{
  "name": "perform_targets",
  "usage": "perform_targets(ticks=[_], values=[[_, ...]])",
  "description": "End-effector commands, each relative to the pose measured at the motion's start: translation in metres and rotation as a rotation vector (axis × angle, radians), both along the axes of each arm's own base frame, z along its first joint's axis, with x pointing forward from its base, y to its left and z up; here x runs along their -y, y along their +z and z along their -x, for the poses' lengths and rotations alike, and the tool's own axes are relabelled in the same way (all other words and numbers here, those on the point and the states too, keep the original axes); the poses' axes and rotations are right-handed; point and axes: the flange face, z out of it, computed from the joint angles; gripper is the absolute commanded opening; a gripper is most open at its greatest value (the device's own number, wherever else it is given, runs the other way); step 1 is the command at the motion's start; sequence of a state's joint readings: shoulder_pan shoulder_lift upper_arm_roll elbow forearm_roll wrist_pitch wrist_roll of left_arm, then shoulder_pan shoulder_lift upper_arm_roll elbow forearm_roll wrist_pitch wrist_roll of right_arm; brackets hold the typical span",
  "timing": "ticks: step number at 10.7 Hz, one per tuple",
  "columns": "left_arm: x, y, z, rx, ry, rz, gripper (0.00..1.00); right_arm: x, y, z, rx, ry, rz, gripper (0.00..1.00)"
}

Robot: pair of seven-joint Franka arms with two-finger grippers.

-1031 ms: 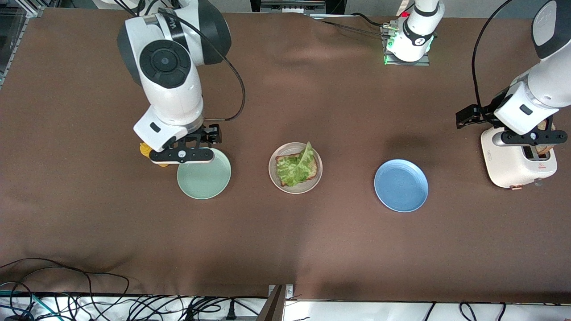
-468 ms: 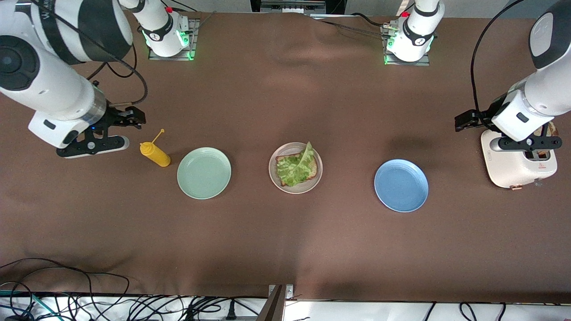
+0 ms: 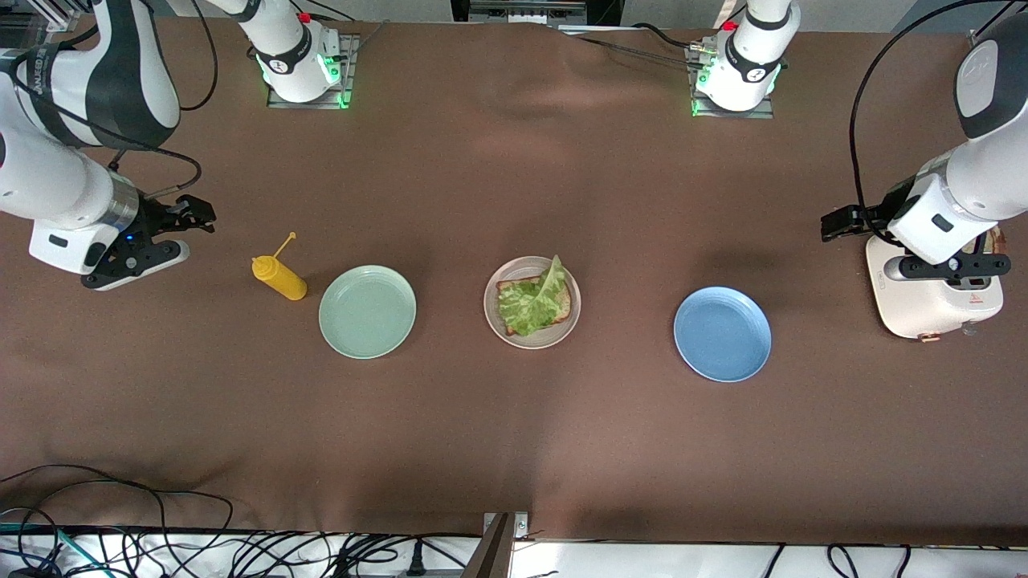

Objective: Make sandwich on beige plate with both arms
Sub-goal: 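Lower the open right gripper around the yellow squeeze bottle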

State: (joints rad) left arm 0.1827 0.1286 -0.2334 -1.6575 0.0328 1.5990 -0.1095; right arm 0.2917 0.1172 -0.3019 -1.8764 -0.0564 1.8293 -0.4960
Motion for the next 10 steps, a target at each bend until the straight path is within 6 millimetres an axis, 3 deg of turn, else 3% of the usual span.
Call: perform_targets(ticks=[1,4,6,8,10], values=[[-0.009,-0.002,0.002,0.001,-0.006,0.005,1.0,0.035,-0.026,0.018,-0.031,0.107,-0.063,1.0],[-0.017,-0.011,0.001,-0.016,0.006,0.007,1.0,0.084,-0.077,0.015,0.011,0.196,-0.197,1.0],[-0.018,-0.011,0.001,-0.017,0.007,0.007,1.0,0.11,-0.118,0.015,0.041,0.259,-0.382,1.0],[-0.019,-0.014,0.0,-0.022,0.009,0.008,1.0,0.123,-0.152,0.016,0.152,0.416,-0.58,1.0],[-0.019,-0.014,0.0,-0.022,0.009,0.008,1.0,0.12,-0.171,0.015,0.25,0.572,-0.681,1.0]])
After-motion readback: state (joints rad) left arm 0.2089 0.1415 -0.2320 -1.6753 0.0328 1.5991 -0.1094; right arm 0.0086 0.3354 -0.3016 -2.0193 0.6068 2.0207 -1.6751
